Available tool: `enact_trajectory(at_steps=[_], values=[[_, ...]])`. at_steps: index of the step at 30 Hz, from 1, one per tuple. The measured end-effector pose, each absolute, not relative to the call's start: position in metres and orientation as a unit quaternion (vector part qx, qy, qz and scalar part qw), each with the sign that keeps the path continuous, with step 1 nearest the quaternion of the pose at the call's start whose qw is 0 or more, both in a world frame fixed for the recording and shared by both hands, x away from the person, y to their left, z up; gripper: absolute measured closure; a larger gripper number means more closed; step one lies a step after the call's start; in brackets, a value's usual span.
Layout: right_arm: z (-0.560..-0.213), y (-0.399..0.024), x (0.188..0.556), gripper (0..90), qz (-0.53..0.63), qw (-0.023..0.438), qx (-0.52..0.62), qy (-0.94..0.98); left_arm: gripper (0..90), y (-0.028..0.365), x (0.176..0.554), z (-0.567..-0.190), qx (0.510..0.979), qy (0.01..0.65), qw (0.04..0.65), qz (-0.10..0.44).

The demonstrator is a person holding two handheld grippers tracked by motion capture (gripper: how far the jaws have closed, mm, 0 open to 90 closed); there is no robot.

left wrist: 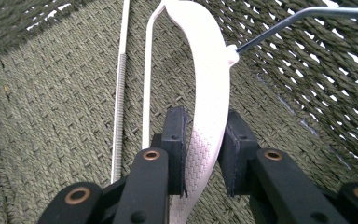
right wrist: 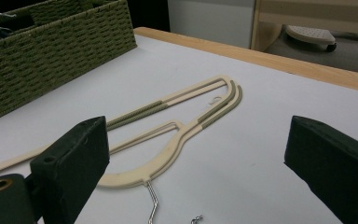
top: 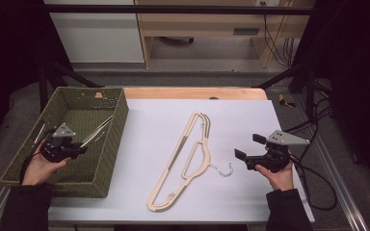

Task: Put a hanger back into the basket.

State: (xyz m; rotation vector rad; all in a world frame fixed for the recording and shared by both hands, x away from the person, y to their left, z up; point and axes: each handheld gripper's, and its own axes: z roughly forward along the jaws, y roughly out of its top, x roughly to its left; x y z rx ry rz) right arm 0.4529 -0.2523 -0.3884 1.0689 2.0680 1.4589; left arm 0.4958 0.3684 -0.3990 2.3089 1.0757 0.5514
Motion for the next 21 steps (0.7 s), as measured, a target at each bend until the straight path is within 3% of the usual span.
enact_trajectory(at_steps=[21], values=[[-0.3878, -0.2534, 0.4522, 6.9, 0.524, 0.195, 0.376, 0.739, 67.7, 0.3605, 0.4962, -0.4063, 0.87, 0.391, 0.232, 0.192]])
